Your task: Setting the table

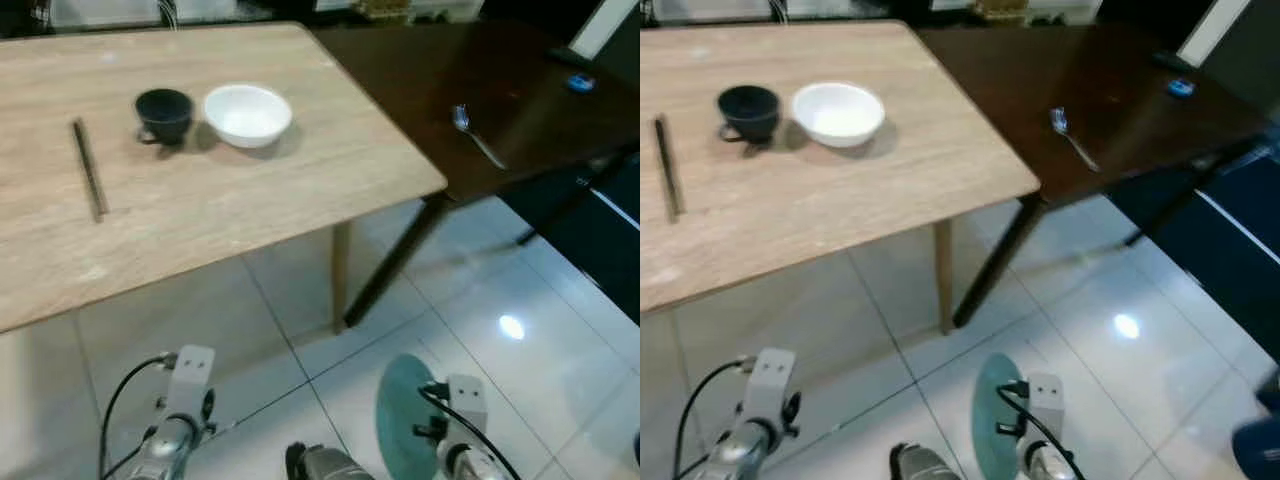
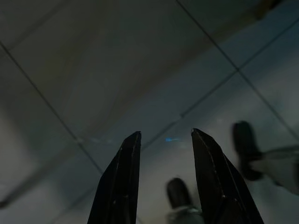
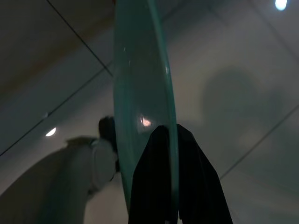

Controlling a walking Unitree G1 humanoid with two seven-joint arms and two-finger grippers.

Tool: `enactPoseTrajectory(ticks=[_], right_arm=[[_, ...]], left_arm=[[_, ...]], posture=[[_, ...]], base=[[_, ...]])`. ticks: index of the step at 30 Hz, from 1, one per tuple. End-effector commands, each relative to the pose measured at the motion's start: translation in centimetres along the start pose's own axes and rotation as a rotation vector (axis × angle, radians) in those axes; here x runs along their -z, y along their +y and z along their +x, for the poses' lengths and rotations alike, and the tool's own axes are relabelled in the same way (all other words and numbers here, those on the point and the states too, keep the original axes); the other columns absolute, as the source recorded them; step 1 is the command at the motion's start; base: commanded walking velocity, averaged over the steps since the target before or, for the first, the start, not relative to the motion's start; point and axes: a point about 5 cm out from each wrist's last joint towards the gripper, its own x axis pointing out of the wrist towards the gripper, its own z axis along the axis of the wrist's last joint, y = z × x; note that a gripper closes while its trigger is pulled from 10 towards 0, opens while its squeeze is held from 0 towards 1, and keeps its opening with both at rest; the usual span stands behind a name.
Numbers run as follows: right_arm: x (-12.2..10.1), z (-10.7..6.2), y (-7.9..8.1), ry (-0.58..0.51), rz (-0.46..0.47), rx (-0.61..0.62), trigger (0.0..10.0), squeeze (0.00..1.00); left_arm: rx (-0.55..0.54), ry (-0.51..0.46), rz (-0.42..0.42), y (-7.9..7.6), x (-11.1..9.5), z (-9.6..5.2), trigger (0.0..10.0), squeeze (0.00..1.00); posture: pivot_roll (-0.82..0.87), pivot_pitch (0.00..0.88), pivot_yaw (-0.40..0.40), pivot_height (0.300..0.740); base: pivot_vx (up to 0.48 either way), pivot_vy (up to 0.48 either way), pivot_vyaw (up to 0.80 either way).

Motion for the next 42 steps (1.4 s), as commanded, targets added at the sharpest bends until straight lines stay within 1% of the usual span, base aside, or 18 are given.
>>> enactPoseTrajectory(ticks=[1,31,33,42], right_arm=[[0.36,-0.21,-0.86,0.013,0.002,0.024,10.0,0.0],[0.5,-0.22,-0.84,0.026,0.008,0.022,10.0,0.0],[0.48,-0.21,-0.87,0.026,0.008,0.023,10.0,0.0],[0.49,-0.2,-0.84,0.029,0.008,0.022,10.0,0.0]], left_arm=[[0.019,0.003,-0.011,-0.83,0.07,-0.01,10.0,0.0],[0.014,-0.011,-0.033,-0.73,-0.14,0.01,10.0,0.0],[0.024,-0.008,-0.044,-0.81,-0.11,0.01,10.0,0.0],[0.031,-0.016,-0.046,-0.98,-0.23,0.02,10.0,0.0]], posture=[[0.08,0.064,-0.056,0.74],[0.08,0.074,-0.056,0.74],[0.08,0.074,-0.056,0.74],[0.08,0.076,-0.055,0.74]], base=[[0.0,0.0,-0.8],[0.0,0.0,-0.8],[0.0,0.0,-0.8],[0.0,0.0,-0.8]])
